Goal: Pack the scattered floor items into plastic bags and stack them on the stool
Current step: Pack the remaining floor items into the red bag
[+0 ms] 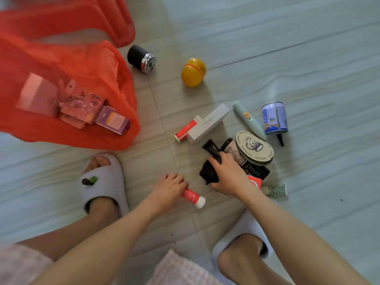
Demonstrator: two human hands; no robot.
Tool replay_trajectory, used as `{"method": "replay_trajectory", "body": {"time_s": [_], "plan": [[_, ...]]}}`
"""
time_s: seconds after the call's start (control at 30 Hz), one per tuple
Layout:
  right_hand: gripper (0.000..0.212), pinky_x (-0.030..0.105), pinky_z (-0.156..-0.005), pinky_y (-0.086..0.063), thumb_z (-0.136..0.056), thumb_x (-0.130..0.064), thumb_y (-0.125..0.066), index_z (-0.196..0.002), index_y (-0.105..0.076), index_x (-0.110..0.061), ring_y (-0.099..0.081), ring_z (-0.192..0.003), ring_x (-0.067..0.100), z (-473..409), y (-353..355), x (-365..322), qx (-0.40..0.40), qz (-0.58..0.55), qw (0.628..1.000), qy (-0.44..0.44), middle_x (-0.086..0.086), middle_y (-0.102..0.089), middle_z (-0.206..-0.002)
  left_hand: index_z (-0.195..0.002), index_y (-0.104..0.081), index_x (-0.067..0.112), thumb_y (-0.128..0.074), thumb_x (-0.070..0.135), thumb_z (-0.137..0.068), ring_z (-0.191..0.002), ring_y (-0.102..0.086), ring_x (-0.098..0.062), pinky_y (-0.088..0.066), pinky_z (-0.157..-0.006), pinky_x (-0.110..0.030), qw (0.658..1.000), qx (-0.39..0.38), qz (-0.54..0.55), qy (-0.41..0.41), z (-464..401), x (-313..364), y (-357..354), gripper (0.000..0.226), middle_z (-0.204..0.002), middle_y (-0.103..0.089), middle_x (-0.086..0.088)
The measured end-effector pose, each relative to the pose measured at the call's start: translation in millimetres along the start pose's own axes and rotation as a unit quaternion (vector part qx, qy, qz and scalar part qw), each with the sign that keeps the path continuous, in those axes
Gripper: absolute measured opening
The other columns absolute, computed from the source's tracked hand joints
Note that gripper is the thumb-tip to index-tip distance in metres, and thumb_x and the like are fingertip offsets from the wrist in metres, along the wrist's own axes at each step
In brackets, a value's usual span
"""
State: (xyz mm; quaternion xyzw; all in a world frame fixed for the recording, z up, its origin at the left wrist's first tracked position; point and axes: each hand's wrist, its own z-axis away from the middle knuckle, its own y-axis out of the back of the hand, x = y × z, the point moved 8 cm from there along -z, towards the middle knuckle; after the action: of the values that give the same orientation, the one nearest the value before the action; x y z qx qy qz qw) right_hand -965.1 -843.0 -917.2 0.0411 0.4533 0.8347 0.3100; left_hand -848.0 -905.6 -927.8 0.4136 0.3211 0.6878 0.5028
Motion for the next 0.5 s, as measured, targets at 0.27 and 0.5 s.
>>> {"method": "replay_trajectory", "body": {"time_s": [0.27,0.5], "plan": [[0.059,0.027,-0.081,-0.041,-0.075,-0.049,-0.068,-0.119,-0.046,-0.017,-0.053,-0.1,0.017,15.9,67.1,-45.4,0.073,-0.413,0.896,-0.146,0.0,-0.054,-0.106,-0.112,-0.056,0.002,-0.054,0.023,-0.09,-0.103,-0.049,-0.036,-0.036,-0.087,-0.041,0.896,0.197,0.231,0.324,91.6,-114.0,87.5,0.03,-0.109,-0.058,-0.02],[0.041,0.038,-0.07,-0.057,-0.085,-0.039,-0.061,-0.112,-0.046,-0.012,-0.057,-0.095,0.022,-23.8,61.7,-166.8,0.005,-0.716,0.679,-0.163,0.008,-0.052,-0.111,-0.113,-0.055,-0.01,-0.05,0.011,-0.089,-0.104,-0.057,-0.043,-0.046,-0.081,-0.045,0.551,0.282,0.591,0.517,145.9,-190.7,70.0,0.032,-0.111,-0.059,-0.032]]}}
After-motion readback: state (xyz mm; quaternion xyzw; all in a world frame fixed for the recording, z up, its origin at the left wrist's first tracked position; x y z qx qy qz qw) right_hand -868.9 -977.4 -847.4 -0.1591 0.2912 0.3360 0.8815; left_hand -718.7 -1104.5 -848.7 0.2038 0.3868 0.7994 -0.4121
